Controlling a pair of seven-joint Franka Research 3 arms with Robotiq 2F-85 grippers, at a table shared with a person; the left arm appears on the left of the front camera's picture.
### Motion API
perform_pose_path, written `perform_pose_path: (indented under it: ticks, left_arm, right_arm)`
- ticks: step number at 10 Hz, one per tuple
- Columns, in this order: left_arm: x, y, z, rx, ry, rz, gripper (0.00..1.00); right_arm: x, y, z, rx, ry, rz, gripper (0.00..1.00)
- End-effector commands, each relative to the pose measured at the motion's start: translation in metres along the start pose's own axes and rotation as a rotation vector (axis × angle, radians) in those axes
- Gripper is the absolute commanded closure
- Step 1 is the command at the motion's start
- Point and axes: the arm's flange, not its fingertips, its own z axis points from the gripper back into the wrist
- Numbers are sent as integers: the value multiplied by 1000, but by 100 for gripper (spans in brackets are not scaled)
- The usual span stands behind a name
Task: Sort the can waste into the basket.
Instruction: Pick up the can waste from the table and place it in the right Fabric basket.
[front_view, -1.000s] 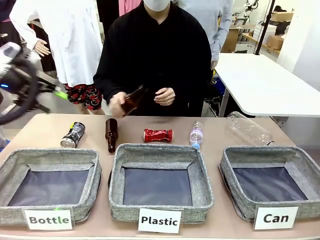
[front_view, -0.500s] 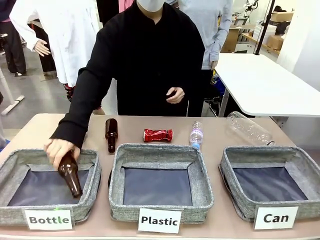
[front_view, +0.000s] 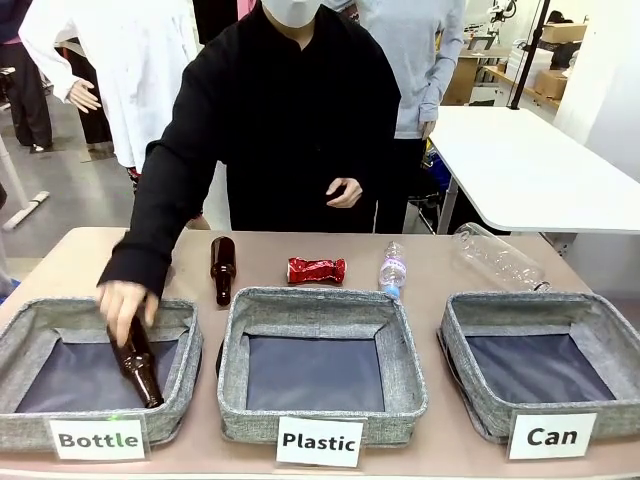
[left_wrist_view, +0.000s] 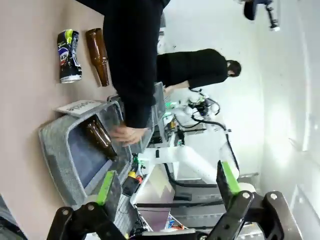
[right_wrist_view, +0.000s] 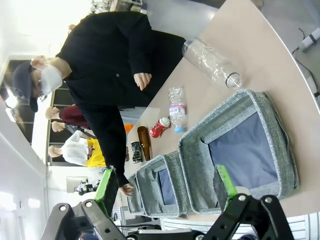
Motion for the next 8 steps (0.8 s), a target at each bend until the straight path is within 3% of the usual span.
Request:
perform_pose_path:
  ticks: [1,4,5,7,8]
  left_arm:
    - [21,-29,-68,159,97,-13,0]
    - [38,-31,-150,330,238,-16,0]
    - [46,-28,-150,363,210,11,0]
    - [38,-30,-129,315,195,22,0]
    - [33,-33,-138,374,167,15,0]
  right_arm:
    - [3,1,0,28,-9,23,0]
    - [3,1,0,28,-9,23,0]
    - [3,1,0,28,-9,23,0]
    - [3,1,0,28,-9,23,0]
    - [3,1,0,28,-9,23,0]
